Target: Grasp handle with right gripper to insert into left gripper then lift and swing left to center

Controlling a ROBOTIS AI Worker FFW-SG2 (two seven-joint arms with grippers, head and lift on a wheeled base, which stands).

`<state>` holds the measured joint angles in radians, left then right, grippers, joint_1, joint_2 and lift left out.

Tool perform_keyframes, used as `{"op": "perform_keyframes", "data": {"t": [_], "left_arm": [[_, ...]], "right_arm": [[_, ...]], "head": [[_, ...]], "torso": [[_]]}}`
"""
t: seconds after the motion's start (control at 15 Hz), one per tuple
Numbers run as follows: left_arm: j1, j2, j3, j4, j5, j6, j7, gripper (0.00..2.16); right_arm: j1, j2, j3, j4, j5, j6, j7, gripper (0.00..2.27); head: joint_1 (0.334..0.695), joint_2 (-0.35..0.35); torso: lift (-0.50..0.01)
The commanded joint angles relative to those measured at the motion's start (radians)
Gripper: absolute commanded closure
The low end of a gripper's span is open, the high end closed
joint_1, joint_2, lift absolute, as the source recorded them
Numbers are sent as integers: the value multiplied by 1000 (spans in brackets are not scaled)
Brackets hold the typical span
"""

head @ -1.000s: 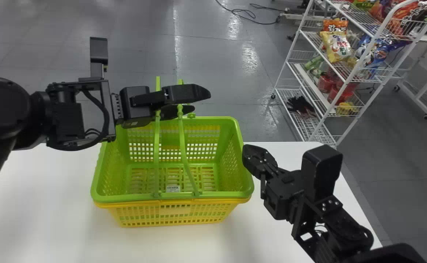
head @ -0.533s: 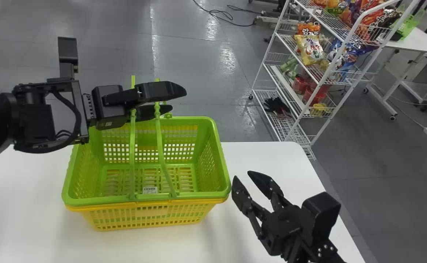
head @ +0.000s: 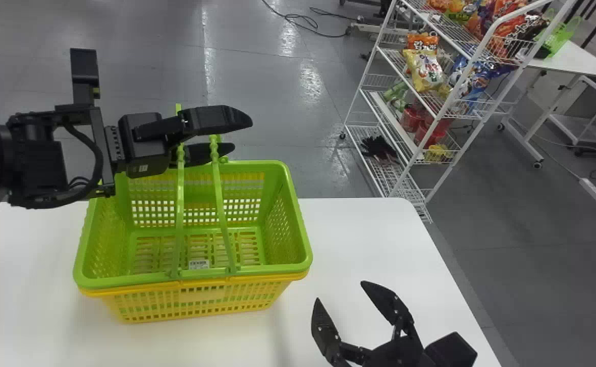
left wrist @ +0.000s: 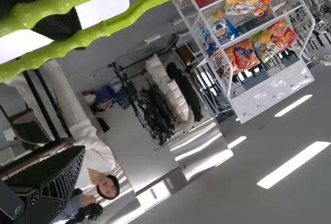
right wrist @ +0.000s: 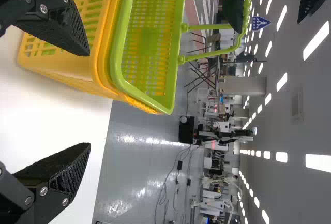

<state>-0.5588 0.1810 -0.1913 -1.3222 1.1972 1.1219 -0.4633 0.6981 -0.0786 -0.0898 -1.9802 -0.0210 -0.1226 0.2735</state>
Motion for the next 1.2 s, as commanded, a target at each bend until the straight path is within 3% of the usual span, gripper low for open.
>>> {"op": "perform_keyframes", "data": {"t": [0.0,1.13], "left_arm": [[-6,-2,-2,21,32,0,0,140],[-243,3,-65,106,182,89,57,140]], "right_arm": [[12,0,-5,3,-10,-19,1,201],[15,11,-7,70,-11,-96,0,201]], "head": [[695,-303],[695,-337]], "torso": [[-93],[-93]]}}
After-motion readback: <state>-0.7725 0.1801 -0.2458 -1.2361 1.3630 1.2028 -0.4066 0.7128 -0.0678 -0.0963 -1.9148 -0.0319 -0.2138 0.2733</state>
